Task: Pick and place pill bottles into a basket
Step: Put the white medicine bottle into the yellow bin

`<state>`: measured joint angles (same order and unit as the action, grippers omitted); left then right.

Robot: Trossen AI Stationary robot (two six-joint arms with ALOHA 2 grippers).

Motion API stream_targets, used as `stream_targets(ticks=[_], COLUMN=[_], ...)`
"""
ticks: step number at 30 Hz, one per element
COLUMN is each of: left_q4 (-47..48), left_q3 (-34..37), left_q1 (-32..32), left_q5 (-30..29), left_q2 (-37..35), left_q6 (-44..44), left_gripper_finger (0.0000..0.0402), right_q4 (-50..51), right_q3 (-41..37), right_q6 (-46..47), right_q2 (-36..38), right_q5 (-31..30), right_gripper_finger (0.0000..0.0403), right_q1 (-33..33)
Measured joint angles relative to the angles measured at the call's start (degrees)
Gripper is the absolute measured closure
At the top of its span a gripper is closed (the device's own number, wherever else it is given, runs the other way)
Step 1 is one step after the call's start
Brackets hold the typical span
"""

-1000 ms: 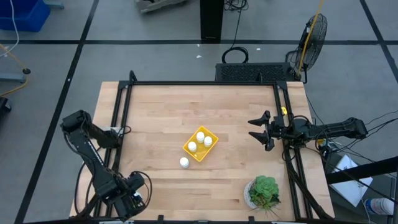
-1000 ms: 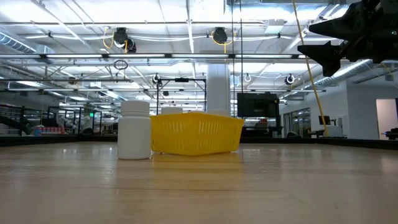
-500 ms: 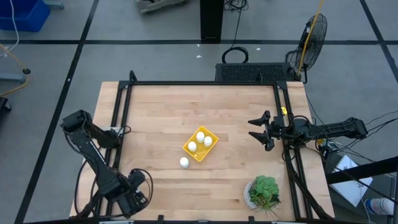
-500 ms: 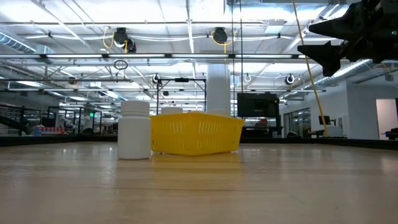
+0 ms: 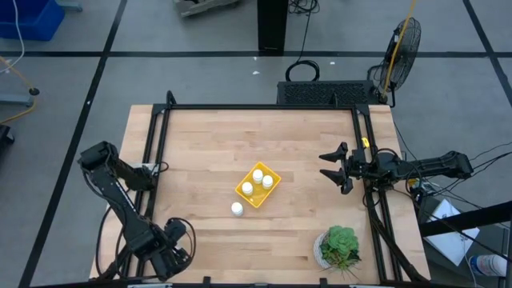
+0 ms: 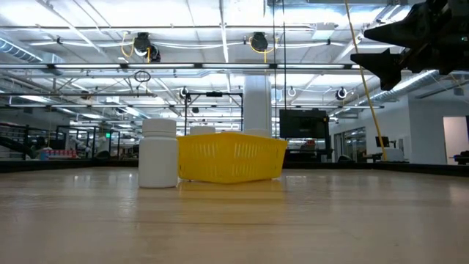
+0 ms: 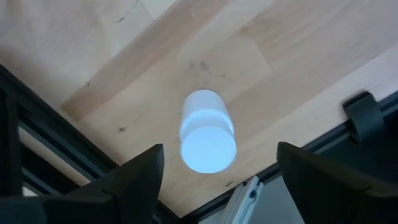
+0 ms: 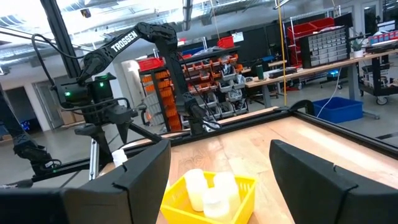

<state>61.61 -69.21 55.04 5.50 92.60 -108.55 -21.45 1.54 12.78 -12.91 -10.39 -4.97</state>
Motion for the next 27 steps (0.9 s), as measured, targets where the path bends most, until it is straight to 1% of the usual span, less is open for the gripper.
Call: stream_targets(ticks=[3,5,9,13,19,27], left_q4=[-3.5,-6.5,-12.3,-12.6,-12.7,-12.6], left_q3=[1.0,2.9,7.1,9.1,10.1,10.1], left_q1=[0.6,1.0,1.3,1.3,1.3,1.3], left_q5=[-0.3,0.1,4.0,6.4,5.2,3.9], left_q2=[0.0,0.0,0.0,0.0,0.0,0.0], left_q6=[0.0,-0.2,0.0,0.0,0.0,0.8], left_gripper_finger=[0.0068,0.0065,0.0071,0.008,0.0089,0.0083], right_q4=[0.2,0.3,0.3,0.3,0.1,0.1], right_q3=[0.0,0.0,0.0,0.0,0.0,0.0], right_q6=[0.0,0.0,0.0,0.0,0.0,0.0], right_q2=[0.0,0.0,0.0,0.0,0.0,0.0], right_q5=[0.0,0.0,0.0,0.0,0.0,0.0], right_gripper_finger=[0.0138,0.0138,0.0138,0.0138,0.0138,0.0138], right_q1=[0.0,0.0,0.0,0.0,0.0,0.0])
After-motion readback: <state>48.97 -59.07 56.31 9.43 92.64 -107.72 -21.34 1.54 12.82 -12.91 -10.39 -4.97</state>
